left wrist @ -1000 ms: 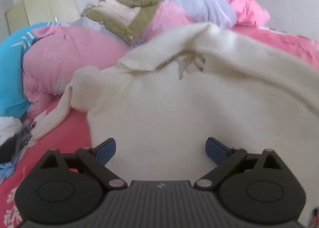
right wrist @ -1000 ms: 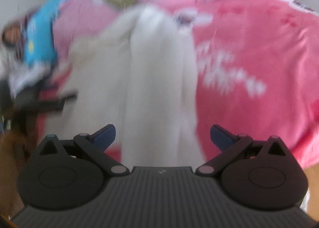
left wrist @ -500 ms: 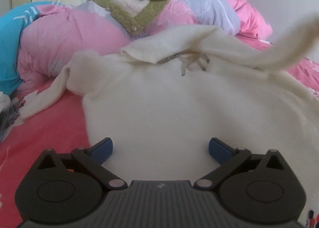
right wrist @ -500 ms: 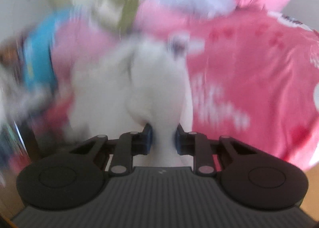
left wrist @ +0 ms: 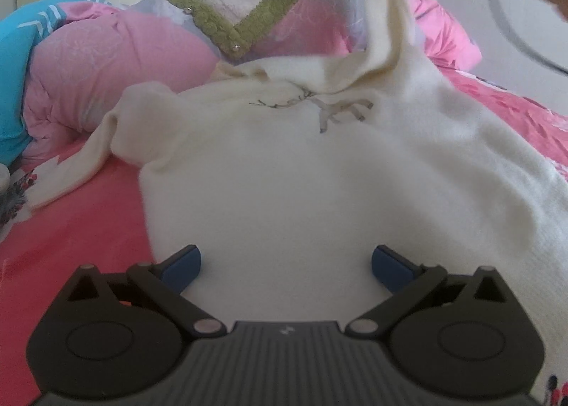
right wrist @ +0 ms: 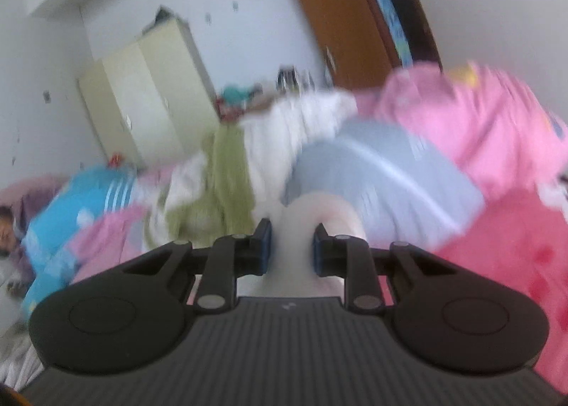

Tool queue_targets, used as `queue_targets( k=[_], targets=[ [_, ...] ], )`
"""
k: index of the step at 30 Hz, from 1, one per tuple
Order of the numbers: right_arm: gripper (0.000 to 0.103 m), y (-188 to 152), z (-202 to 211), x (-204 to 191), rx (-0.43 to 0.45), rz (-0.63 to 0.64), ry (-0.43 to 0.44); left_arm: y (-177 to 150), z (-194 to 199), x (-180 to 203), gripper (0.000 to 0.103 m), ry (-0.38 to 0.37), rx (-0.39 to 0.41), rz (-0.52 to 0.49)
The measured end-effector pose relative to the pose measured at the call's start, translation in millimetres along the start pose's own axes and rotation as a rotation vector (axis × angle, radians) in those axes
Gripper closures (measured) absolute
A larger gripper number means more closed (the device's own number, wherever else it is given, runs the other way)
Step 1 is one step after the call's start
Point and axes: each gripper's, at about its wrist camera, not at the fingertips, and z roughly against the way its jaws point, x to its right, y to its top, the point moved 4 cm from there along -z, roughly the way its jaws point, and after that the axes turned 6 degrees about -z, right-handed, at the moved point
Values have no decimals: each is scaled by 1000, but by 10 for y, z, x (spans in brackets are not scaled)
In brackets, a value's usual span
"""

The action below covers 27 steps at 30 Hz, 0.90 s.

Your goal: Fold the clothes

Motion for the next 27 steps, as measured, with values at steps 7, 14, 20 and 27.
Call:
queue_targets(
  k=[7,14,20,27],
  targets=[
    [58,-855,-1244,629,-320,-74,-208,2,-16,-8,0,-11,1,8],
    [52,-1118,-613,1293,-443,-335,-170,7,-17,-5,0,-7,0,4],
    [37,-1420,875,1613,-451,-565,8,26,184,-9,0,79,15,9],
    [37,-2156,1686,1895,-545,-683,53,-189,1097,-80,0,153,30,173]
  ],
)
